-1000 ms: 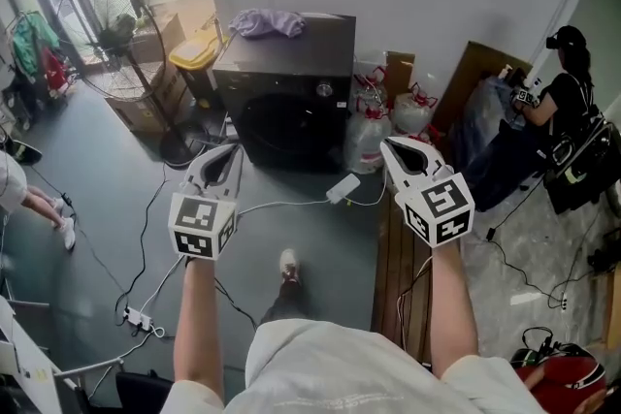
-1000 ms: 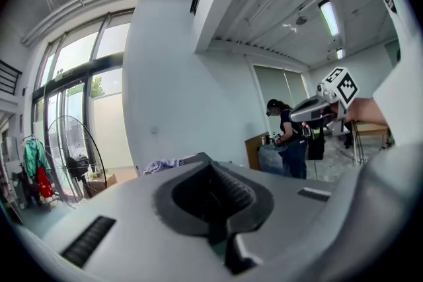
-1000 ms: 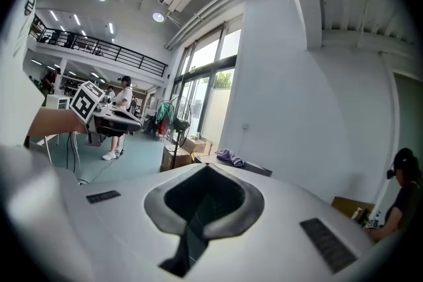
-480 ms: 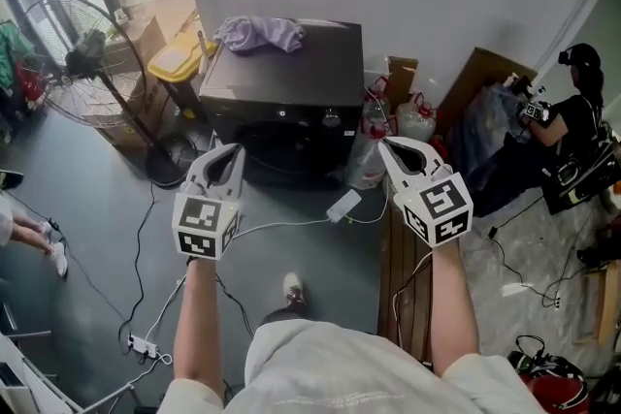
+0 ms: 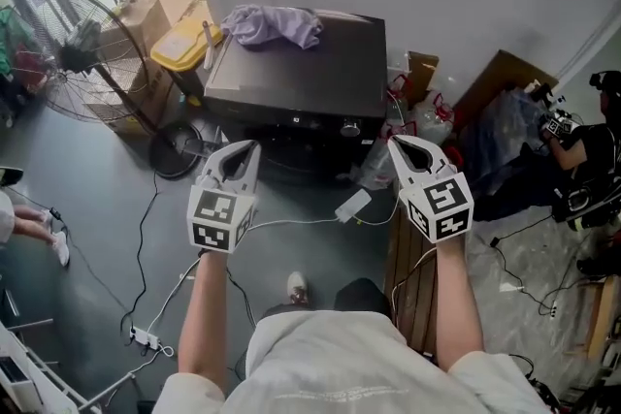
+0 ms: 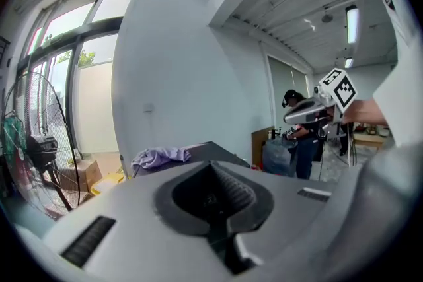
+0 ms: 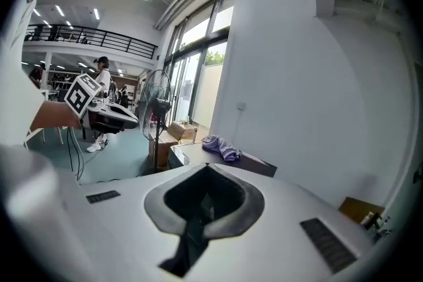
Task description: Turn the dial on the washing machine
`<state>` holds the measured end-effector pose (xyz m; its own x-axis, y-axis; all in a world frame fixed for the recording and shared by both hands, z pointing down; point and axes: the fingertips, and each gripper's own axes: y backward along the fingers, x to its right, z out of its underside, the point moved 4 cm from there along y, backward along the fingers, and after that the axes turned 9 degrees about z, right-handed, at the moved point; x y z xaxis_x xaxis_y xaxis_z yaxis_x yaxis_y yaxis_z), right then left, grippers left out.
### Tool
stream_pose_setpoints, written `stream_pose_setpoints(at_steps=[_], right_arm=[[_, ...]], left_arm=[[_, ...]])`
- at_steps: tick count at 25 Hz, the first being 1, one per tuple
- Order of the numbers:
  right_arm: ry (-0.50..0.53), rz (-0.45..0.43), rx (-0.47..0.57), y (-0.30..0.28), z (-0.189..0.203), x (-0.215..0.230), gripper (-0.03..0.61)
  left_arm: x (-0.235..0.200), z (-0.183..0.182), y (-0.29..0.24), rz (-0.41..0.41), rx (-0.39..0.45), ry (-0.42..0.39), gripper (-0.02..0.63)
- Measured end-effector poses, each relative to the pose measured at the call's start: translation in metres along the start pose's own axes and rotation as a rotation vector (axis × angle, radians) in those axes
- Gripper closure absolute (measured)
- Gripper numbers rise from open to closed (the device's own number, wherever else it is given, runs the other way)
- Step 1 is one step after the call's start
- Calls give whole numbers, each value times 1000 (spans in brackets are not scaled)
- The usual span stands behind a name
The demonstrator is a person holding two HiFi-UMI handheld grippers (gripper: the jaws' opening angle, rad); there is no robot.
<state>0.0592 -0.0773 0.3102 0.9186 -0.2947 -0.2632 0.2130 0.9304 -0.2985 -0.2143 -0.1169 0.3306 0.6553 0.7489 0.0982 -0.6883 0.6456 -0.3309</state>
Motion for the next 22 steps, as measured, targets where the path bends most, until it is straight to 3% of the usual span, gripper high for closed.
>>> stream_pose_setpoints(at_steps=[9, 14, 16, 22], right_arm=[[-53, -79, -65, -57, 36, 44, 565], [-60, -136, -112, -79, 66, 65, 565], [-55, -151, -130, -85, 76, 73, 565], [-55, -210, -175, -101, 109, 89, 565]], left_arm=[[3, 32, -63, -91, -105, 73, 597], [17, 48, -112, -81, -141, 109, 593], [23, 57, -134, -69, -157, 138, 498], [48, 86, -203, -27, -213, 202, 461]])
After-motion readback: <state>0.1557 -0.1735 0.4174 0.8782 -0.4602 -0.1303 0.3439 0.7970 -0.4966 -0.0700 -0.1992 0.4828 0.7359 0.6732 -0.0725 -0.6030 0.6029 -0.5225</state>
